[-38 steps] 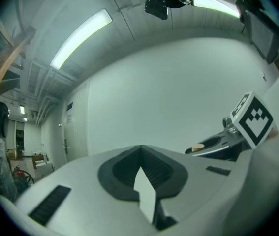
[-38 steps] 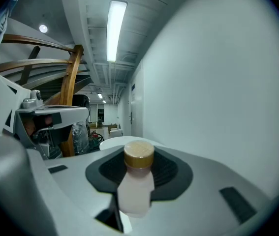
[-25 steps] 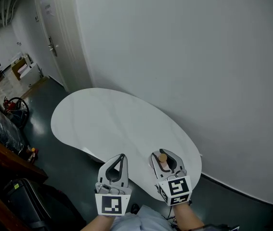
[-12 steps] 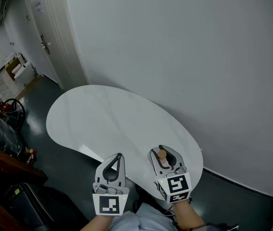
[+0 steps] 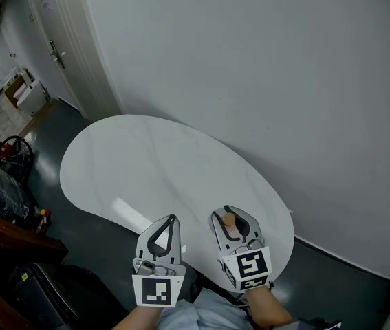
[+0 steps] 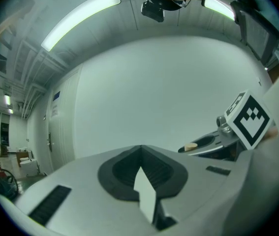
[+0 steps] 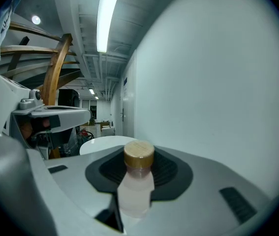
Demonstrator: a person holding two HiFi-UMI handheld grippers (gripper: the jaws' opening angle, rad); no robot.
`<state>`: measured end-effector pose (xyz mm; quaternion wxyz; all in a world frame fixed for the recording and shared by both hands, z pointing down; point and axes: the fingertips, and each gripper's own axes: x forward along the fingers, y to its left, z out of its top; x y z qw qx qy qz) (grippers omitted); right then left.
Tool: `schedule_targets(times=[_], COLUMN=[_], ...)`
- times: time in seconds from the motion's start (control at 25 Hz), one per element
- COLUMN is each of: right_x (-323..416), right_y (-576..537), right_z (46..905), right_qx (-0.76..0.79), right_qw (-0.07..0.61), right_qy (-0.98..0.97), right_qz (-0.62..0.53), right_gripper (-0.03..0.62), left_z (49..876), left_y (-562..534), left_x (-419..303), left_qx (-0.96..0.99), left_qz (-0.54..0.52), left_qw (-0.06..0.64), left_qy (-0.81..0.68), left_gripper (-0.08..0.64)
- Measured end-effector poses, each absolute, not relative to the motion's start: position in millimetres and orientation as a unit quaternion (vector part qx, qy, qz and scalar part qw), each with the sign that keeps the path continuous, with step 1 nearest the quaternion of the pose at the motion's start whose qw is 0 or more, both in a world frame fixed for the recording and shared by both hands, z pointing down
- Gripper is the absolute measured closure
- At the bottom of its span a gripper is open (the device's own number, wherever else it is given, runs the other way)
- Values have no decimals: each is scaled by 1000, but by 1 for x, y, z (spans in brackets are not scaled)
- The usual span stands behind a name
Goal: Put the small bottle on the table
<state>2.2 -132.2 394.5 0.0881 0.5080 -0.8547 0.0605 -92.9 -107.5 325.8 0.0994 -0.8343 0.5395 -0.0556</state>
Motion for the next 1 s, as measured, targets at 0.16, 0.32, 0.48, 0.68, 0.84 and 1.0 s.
schedule_targets(times=[0.16,0.32,0.48,0.68,0.84,1.0], right_x=[1,3,3,5,4,2], right_y=[-140,-147,-152,-155,-158,-161], right_z=[401,410,419,433,444,453], right_qx=[507,505,500,494,487,481], right_qw=[97,106,113,127,137,145], right_qy=[-854,-853,-854,-854,-855,-856], right_qz=[68,78,88,102,115,122], right_gripper=[479,479,479,479,479,479], left_z=[335,345,352,363,371,379], left_y=[-118,-129,-138,-145,-151,-155], left_x=[-97,-102,-104,-103,-101,-98], left_qx=[-827,-821,-819,-815,-815,-815], left_qz=[-35,-40,-48,-57,-68,-72], left_qw=[43,12,3,-19,-26,-40], left_qy=[560,569,571,576,575,574], left_gripper=[557,557,557,557,557,557])
